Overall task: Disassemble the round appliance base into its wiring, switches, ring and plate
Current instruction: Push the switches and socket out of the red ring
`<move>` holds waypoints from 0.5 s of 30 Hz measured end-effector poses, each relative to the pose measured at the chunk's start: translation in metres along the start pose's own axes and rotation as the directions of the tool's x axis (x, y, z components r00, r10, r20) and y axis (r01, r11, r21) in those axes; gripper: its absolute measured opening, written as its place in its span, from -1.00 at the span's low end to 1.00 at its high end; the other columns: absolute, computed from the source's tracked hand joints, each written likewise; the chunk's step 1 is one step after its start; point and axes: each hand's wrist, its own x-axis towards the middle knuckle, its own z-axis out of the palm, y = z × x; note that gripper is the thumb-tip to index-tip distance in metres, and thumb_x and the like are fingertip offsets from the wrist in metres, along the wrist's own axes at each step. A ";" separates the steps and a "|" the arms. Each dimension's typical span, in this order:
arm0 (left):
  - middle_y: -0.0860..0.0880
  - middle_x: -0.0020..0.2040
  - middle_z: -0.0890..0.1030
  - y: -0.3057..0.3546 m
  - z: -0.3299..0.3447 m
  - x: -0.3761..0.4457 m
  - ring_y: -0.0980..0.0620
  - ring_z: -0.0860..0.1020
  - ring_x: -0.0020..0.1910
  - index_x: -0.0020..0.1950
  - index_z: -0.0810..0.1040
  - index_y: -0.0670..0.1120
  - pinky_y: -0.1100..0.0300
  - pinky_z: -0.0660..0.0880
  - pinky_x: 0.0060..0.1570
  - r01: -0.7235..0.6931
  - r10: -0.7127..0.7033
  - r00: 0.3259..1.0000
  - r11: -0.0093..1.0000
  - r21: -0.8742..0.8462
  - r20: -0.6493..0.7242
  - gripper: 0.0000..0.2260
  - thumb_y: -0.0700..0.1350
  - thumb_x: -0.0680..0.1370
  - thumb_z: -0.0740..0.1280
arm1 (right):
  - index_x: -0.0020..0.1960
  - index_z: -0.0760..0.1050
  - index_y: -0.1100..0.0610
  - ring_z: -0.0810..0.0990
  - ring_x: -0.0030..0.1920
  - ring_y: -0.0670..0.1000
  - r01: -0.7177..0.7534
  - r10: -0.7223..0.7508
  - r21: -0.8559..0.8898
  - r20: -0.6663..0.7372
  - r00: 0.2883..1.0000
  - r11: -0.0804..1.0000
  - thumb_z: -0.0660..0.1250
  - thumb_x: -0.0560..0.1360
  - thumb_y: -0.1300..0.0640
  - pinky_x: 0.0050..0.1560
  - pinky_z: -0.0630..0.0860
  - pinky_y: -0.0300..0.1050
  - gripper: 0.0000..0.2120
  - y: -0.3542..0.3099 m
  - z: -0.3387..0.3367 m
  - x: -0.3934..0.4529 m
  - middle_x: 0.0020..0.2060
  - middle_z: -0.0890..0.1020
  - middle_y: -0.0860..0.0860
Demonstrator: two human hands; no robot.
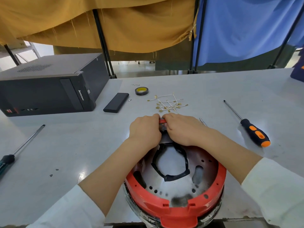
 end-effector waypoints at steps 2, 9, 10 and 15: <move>-0.10 0.03 0.58 -0.002 0.001 -0.001 -0.17 0.52 -0.01 0.20 0.41 -0.02 0.13 0.28 -0.26 -0.007 0.007 1.000 1.000 -0.012 -0.012 -0.70 -0.17 0.47 0.21 | 0.27 0.31 0.08 0.48 0.17 0.11 0.017 -0.016 0.008 -0.025 1.000 1.000 0.04 0.59 0.07 0.04 0.42 0.03 -0.71 0.002 0.002 -0.001 0.17 0.48 0.04; -0.01 0.16 0.55 -0.010 0.009 -0.005 -0.10 0.52 0.09 0.31 0.34 0.00 0.12 0.35 -0.14 -0.100 0.096 0.995 0.988 -0.117 -0.037 -0.66 -0.10 0.53 0.21 | 0.46 0.12 0.08 0.45 0.24 0.12 0.108 -0.112 -0.054 -0.079 0.991 0.993 0.08 0.57 0.08 0.13 0.43 0.05 -0.52 0.005 0.004 -0.007 0.30 0.42 0.06; -0.02 0.13 0.57 -0.010 0.009 -0.004 -0.11 0.53 0.07 0.29 0.35 -0.01 0.13 0.33 -0.18 -0.090 0.086 0.995 0.990 -0.108 -0.047 -0.68 -0.11 0.53 0.20 | 0.46 0.12 0.09 0.45 0.23 0.12 0.116 -0.122 -0.066 -0.085 0.989 0.991 0.09 0.57 0.08 0.11 0.43 0.05 -0.53 0.005 0.004 -0.007 0.28 0.42 0.06; -0.04 0.08 0.59 -0.008 0.010 -0.003 -0.15 0.54 0.03 0.24 0.38 0.00 0.13 0.29 -0.22 -0.085 0.079 0.995 0.991 -0.099 -0.063 -0.72 -0.10 0.53 0.22 | 0.40 0.20 0.07 0.48 0.15 0.11 0.129 -0.136 -0.074 -0.094 0.986 0.989 0.11 0.55 0.08 0.02 0.43 0.03 -0.58 0.003 0.003 -0.008 0.19 0.46 0.05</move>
